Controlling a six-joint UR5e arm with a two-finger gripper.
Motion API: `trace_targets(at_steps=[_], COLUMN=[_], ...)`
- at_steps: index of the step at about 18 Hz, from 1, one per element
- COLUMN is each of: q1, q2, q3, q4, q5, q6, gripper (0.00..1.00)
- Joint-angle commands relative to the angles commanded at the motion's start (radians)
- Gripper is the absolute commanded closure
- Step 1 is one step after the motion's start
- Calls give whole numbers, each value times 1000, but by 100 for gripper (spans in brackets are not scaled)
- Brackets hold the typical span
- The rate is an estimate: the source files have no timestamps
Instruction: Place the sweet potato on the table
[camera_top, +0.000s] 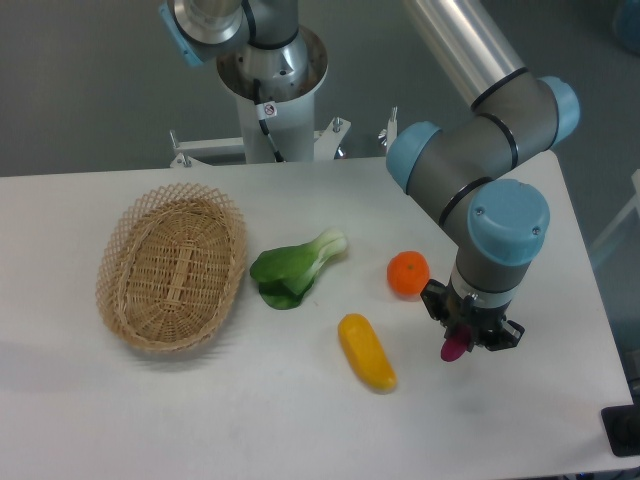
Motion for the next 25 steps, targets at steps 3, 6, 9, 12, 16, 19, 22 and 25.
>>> trace_targets(at_steps=[3, 6, 9, 12, 16, 19, 22, 25], q1=[-17, -35, -55, -75, -103, -135, -170, -219], q2=[2, 0, 1, 5, 3, 3, -3, -20], q3=[-5, -5, -15, -28, -38, -57, -66, -67], q4=[0, 2, 8, 20, 26, 28, 28, 49], q5=[-2, -3, -3, -5, -8, -5, -5, -2], q6=[-11, -43, -51, -67, -92, -126, -155, -201], gripper=[73, 73, 73, 73, 73, 73, 73, 73])
